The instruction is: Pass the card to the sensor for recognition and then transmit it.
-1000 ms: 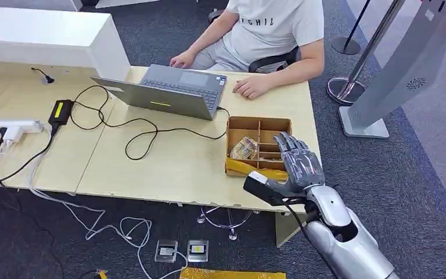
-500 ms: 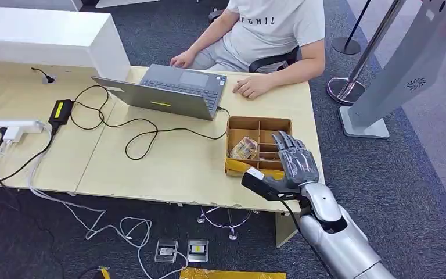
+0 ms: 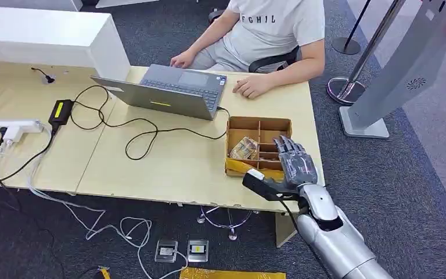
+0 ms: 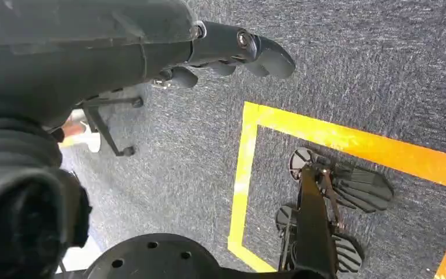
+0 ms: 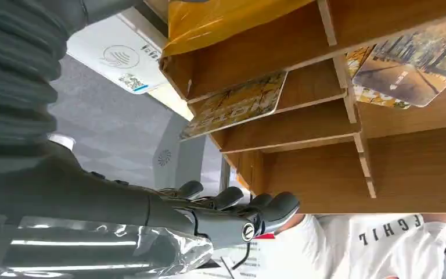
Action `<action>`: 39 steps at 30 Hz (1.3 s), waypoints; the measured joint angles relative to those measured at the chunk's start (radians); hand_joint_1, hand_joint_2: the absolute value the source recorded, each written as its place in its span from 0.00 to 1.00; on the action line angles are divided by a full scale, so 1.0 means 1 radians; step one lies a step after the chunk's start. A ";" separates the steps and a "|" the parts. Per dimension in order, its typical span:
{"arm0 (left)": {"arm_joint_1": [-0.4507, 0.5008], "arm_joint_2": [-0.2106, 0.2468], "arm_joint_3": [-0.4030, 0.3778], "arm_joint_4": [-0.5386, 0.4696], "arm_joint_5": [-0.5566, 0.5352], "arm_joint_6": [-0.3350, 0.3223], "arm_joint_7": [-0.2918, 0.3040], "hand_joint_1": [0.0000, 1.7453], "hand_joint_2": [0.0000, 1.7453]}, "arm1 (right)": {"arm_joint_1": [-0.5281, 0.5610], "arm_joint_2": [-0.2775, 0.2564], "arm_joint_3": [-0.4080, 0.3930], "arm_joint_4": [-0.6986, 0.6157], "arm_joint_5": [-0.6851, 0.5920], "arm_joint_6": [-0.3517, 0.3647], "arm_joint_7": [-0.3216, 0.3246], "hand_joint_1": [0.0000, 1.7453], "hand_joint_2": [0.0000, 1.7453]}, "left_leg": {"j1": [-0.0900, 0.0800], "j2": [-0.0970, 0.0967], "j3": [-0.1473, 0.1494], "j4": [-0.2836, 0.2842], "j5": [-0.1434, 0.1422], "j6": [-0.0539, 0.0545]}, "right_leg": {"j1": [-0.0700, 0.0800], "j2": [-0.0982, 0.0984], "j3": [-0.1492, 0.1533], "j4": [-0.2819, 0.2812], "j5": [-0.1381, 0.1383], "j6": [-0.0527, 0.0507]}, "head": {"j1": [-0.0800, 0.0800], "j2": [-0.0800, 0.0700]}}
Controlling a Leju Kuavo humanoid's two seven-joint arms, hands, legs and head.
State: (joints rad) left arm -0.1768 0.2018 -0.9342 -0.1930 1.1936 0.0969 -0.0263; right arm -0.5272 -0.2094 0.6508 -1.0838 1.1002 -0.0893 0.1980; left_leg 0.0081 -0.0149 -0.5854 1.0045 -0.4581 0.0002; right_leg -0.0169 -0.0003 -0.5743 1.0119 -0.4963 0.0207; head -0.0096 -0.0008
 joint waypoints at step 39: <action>-0.005 0.003 -0.022 0.000 -0.013 -0.005 0.002 0.00 0.00 | -0.032 0.017 -0.003 0.107 -0.005 -0.027 -0.035 1.00 1.00 | 0.000 0.000 0.001 0.000 0.000 0.000 | 0.000 0.000 0.000 0.000 0.000 0.000 | 0.000 0.000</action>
State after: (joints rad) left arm -0.1817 0.2052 -0.9564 -0.1930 1.1810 0.0919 -0.0244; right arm -0.5590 -0.1926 0.6477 -0.9770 1.0952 -0.1167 0.1633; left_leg 0.0081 -0.0147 -0.5847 1.0045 -0.4581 0.0002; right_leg -0.0169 -0.0002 -0.5739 1.0118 -0.4963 0.0207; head -0.0095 -0.0004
